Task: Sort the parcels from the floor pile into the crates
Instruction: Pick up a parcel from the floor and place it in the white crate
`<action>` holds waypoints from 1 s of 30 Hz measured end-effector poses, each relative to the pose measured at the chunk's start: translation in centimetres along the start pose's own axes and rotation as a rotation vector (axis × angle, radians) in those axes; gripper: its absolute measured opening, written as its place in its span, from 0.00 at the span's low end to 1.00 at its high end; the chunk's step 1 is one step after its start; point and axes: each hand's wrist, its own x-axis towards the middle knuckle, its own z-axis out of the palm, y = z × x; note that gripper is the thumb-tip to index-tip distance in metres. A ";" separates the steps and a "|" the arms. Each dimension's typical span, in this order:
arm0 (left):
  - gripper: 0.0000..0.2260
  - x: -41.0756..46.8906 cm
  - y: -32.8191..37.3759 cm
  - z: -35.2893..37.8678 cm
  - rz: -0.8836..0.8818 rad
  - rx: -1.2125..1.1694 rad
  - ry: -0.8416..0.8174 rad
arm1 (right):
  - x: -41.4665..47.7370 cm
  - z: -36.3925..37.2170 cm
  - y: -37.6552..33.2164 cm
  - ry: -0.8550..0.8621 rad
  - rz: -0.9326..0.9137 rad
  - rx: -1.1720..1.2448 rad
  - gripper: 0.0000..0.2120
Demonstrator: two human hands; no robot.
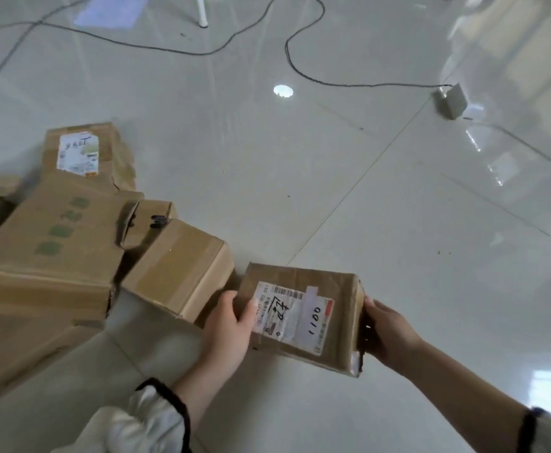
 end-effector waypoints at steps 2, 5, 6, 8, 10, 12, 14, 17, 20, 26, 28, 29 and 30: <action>0.17 0.4 0.7 0.6 0.124 0.083 0.032 | 1.1 -0.5 1.1 0.085 0.006 -0.009 0.14; 0.12 0.3 1.1 1.6 0.196 0.112 -0.003 | 1.6 -1.2 2.6 0.196 0.022 0.012 0.12; 0.12 0.3 1.0 1.8 0.204 0.112 -0.006 | 1.7 -1.4 3.0 0.224 0.027 0.016 0.12; 0.12 0.2 0.8 2.1 0.210 0.116 -0.014 | 2.0 -1.6 3.4 0.293 0.030 -0.051 0.16; 0.13 0.4 0.8 2.3 0.201 0.092 -0.034 | 2.4 -1.8 3.2 0.340 0.028 -0.109 0.18; 0.12 0.5 0.9 2.5 0.199 0.068 -0.050 | 2.6 -1.9 2.7 0.338 0.048 -0.105 0.16; 0.12 0.7 1.1 2.5 0.195 0.028 -0.072 | 2.7 -2.0 2.2 0.340 0.055 -0.073 0.15; 0.10 0.3 1.1 2.1 0.120 -0.108 -0.009 | 2.8 -2.1 1.0 0.330 -0.064 0.012 0.11; 0.15 -1.4 0.0 2.6 -0.304 -0.446 0.149 | 2.7 -2.3 -0.2 0.186 -0.230 -0.086 0.11; 0.20 -2.7 1.0 4.2 -0.664 -0.760 -0.056 | 2.2 -2.8 0.7 0.196 -0.330 -0.428 0.15; 0.18 -0.6 1.7 3.7 -0.542 -0.757 -0.081 | 1.5 -3.0 1.5 0.149 -0.296 -0.446 0.16; 0.16 0.3 2.0 3.5 -0.470 -0.721 -0.117 | 1.1 -3.0 2.0 0.096 -0.254 -0.440 0.15; 0.13 1.0 2.3 3.3 -0.397 -0.671 -0.171 | 0.7 -2.7 2.6 0.028 -0.194 -0.450 0.14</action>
